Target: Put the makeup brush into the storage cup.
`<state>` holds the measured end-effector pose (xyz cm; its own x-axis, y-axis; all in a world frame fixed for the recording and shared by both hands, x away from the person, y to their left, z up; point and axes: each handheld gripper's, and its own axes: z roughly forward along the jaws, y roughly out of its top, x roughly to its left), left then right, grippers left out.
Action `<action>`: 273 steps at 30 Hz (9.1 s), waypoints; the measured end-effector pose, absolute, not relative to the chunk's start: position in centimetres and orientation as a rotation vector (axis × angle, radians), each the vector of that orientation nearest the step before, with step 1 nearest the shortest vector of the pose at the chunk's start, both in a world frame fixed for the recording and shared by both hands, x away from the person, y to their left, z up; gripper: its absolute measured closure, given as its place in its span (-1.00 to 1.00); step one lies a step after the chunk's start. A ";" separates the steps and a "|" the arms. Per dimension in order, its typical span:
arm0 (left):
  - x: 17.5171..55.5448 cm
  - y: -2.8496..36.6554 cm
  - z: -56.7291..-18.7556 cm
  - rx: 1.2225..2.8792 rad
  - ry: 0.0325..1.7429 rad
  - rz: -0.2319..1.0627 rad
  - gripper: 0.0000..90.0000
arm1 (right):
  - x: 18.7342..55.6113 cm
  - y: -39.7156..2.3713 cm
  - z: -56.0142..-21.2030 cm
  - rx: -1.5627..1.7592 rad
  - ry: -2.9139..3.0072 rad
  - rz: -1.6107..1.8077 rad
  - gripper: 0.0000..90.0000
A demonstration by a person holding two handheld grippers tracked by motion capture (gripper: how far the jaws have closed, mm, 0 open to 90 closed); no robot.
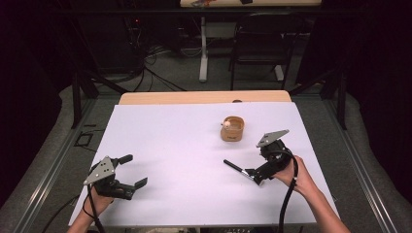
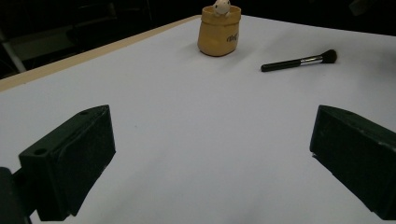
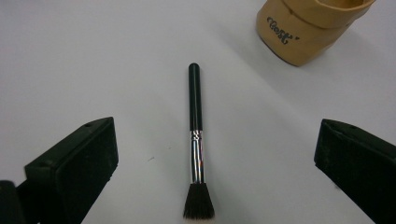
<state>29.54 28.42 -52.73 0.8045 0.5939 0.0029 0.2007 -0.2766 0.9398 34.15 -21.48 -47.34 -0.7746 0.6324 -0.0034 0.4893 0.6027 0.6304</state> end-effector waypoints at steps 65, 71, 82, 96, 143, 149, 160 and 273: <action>29.6 28.3 -52.8 1.863 0.599 0.406 -0.99 | 37.1 -17.2 -51.9 0.879 2.931 0.246 0.34; 29.6 28.3 -52.8 1.864 0.606 0.417 -0.99 | 37.3 -16.8 -51.8 0.863 2.968 0.098 0.46; 29.6 28.3 -52.8 1.867 0.605 0.414 -0.99 | 37.4 -16.4 -52.6 0.851 2.965 0.154 0.67; 29.7 28.1 -52.8 1.884 0.601 0.402 -0.99 | 37.3 -16.1 -51.8 0.744 2.959 0.118 0.71; 32.9 20.5 -48.2 2.308 0.537 0.266 -0.97 | 36.5 -12.4 -47.0 0.371 2.915 0.043 0.72; 33.3 18.9 -47.8 2.354 0.498 0.239 -0.99 | 36.5 -11.6 -46.8 0.346 2.914 0.028 0.72; 34.0 16.1 -47.3 2.450 0.406 0.234 -0.99 | 36.4 -10.5 -46.5 0.297 2.914 0.022 0.72; 35.7 11.5 -52.1 2.297 0.280 0.007 0.77 | 33.5 -18.3 -48.9 0.837 2.690 0.911 -1.00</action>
<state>35.74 11.48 -52.08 0.9755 0.2035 -0.0839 0.1990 -0.6524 0.7312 33.51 -18.35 -48.87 -0.8252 0.5648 0.0097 0.4544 0.6536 0.6053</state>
